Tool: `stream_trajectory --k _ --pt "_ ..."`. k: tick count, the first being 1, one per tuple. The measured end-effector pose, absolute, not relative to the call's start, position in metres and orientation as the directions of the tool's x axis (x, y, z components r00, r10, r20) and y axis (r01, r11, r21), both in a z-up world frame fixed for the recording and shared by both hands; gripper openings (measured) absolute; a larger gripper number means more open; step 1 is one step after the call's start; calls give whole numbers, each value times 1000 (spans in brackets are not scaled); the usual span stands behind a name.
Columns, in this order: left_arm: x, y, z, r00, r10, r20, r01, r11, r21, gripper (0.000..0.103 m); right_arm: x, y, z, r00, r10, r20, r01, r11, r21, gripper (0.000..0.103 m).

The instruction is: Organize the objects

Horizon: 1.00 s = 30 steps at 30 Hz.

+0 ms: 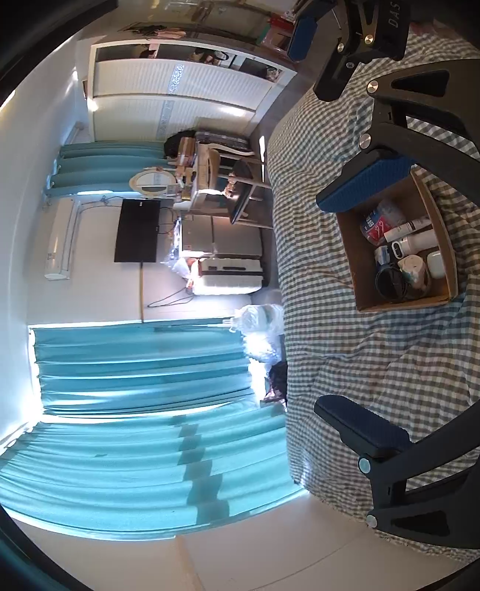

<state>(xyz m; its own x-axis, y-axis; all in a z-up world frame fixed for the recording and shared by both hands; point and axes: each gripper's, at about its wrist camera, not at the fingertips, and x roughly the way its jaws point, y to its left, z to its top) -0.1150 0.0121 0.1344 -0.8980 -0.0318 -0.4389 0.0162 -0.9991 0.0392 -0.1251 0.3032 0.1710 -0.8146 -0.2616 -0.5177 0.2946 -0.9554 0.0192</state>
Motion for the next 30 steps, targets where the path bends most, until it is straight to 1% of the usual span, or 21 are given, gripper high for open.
stream_trajectory --k 7,13,18,21,22,24,27,30 --pt "-81 13 143 -918 -42 -394 31 -999 34 102 -100 318 174 -830 -273 -487 281 -958 57 98" --pt "-46 14 130 -940 -65 -335 58 -998 30 102 -72 329 153 -869 -267 -416 267 -962 59 99" --pt "-19 6 91 -949 -120 -291 125 -992 1 102 -57 338 109 -883 -276 -381 277 -959 53 99" --pt "-8 10 57 -945 -188 -269 179 -982 58 102 -58 341 76 -892 -244 -380 251 -967 30 99" --pt "-7 13 46 -940 -202 -274 186 -979 86 102 -60 342 67 -891 -238 -387 246 -969 28 99" --pt "-10 19 24 -924 -219 -312 184 -973 137 102 -61 342 52 -885 -245 -397 251 -967 37 99" --pt "-14 19 7 -918 -210 -338 172 -975 138 102 -60 342 36 -882 -252 -398 254 -966 49 99" --pt "-21 15 -4 -907 -200 -370 170 -979 113 102 -63 336 27 -882 -226 -414 243 -970 11 99"
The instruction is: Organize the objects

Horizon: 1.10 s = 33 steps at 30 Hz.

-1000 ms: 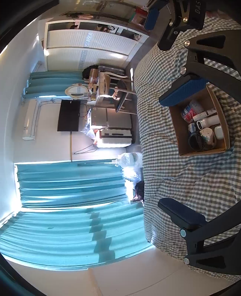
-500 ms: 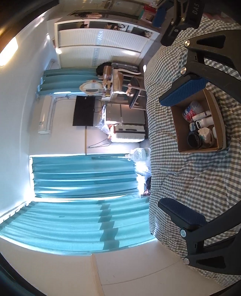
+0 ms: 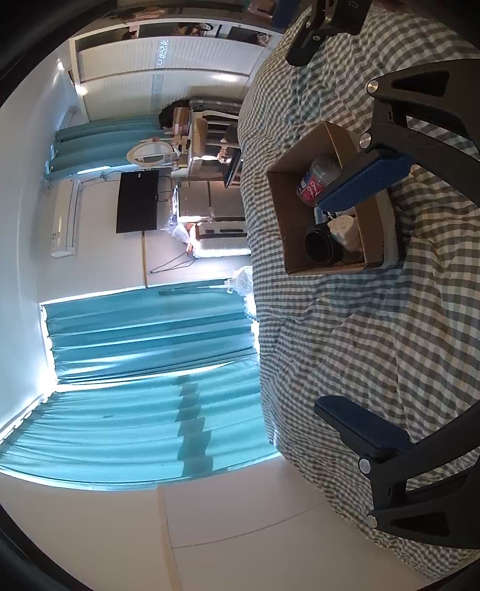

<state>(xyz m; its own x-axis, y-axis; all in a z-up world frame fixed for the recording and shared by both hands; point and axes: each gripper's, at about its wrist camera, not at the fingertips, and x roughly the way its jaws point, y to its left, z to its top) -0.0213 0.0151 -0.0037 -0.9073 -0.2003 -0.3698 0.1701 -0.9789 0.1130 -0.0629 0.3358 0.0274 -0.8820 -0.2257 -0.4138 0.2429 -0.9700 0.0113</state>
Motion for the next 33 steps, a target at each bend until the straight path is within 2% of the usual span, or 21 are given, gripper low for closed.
stream_trajectory --k 4,33 --pt "-22 9 -7 -907 -182 -379 169 -983 68 102 -64 333 19 -874 -228 -428 248 -969 10 99" --pt "-24 5 -12 -900 -154 -408 141 -988 61 102 -59 323 18 -868 -228 -442 260 -965 -13 99"
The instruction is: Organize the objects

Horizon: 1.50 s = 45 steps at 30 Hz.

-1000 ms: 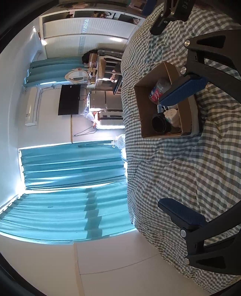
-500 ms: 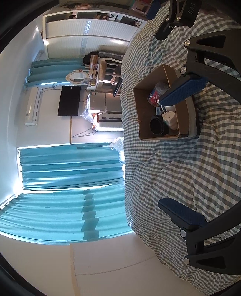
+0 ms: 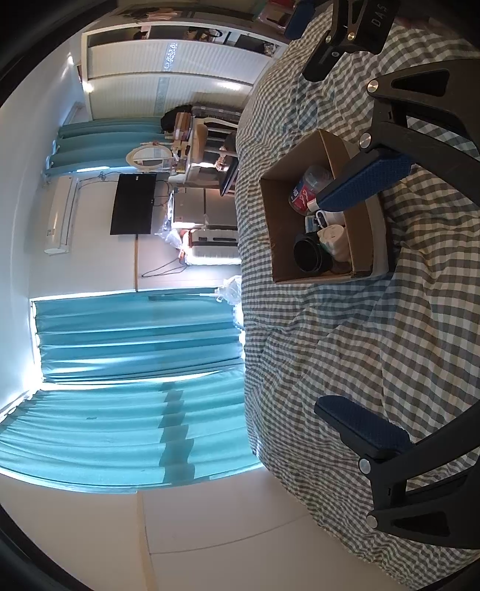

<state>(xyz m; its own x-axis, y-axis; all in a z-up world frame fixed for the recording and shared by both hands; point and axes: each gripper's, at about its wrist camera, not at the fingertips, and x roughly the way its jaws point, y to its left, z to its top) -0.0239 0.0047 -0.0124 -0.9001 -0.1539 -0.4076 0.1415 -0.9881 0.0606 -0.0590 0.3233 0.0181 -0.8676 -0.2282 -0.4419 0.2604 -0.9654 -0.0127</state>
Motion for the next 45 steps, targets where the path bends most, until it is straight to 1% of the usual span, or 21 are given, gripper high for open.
stream_trajectory --k 10,18,22,26,45 --pt "-25 5 -15 -897 -155 -414 141 -988 65 102 -58 318 16 -865 -228 -446 267 -963 -24 99" --pt "-28 0 -19 -885 -143 -442 133 -990 55 103 -59 316 13 -864 -223 -451 262 -965 -27 99" --pt "-26 2 -19 -888 -158 -432 141 -988 70 103 -59 317 11 -862 -224 -455 263 -964 -23 99" --pt "-25 1 -18 -893 -136 -429 127 -991 50 103 -60 316 9 -860 -221 -460 261 -965 -23 99" --pt "-26 -3 -24 -883 -147 -446 141 -989 47 103 -60 315 3 -853 -222 -472 262 -965 -19 99"
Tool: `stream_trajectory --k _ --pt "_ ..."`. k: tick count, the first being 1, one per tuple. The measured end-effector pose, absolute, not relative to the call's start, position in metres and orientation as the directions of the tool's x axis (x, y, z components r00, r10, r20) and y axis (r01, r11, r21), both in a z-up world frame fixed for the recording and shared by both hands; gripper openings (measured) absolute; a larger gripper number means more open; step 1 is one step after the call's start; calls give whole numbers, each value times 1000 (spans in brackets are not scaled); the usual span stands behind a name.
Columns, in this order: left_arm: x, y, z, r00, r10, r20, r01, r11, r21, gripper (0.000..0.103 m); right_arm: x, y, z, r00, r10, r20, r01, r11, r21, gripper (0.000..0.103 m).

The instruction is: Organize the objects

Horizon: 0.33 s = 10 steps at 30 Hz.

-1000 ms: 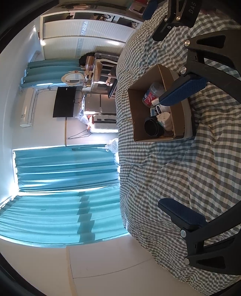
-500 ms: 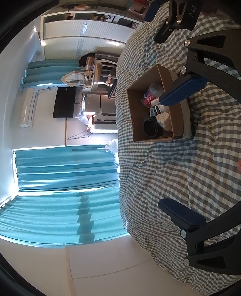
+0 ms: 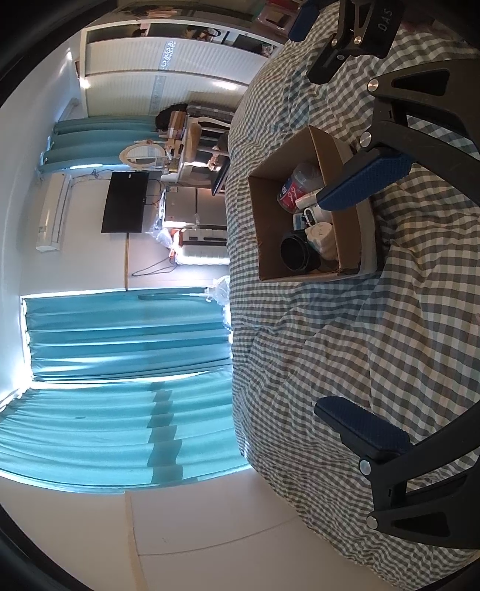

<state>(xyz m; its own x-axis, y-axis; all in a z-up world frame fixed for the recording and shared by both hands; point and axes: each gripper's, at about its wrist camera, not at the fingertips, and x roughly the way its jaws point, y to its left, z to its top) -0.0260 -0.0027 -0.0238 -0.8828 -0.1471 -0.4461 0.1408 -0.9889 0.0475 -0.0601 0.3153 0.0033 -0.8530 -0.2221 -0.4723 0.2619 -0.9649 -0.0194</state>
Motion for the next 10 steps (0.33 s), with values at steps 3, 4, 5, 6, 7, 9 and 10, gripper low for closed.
stream_trajectory --k 3,4,5,6,7,9,10 --pt "-26 -3 -25 -882 -150 -447 143 -989 49 103 -60 315 2 -851 -222 -476 262 -965 -19 99" --pt "-26 -3 -26 -881 -151 -448 144 -988 49 103 -60 315 1 -851 -223 -476 263 -965 -18 99" --pt "-26 -3 -26 -881 -152 -449 146 -988 49 103 -60 315 1 -850 -225 -476 265 -964 -18 99" --pt "-26 -4 -27 -879 -153 -451 147 -988 48 103 -60 315 1 -850 -226 -477 266 -964 -17 99" --pt "-26 -4 -27 -879 -153 -452 147 -988 47 103 -60 315 1 -849 -228 -477 267 -963 -16 99" --pt "-26 -4 -28 -877 -154 -455 150 -988 46 103 -60 315 0 -847 -229 -479 269 -963 -14 99" --pt "-27 -5 -28 -876 -156 -457 152 -987 46 103 -61 315 0 -847 -229 -480 268 -963 -13 99"
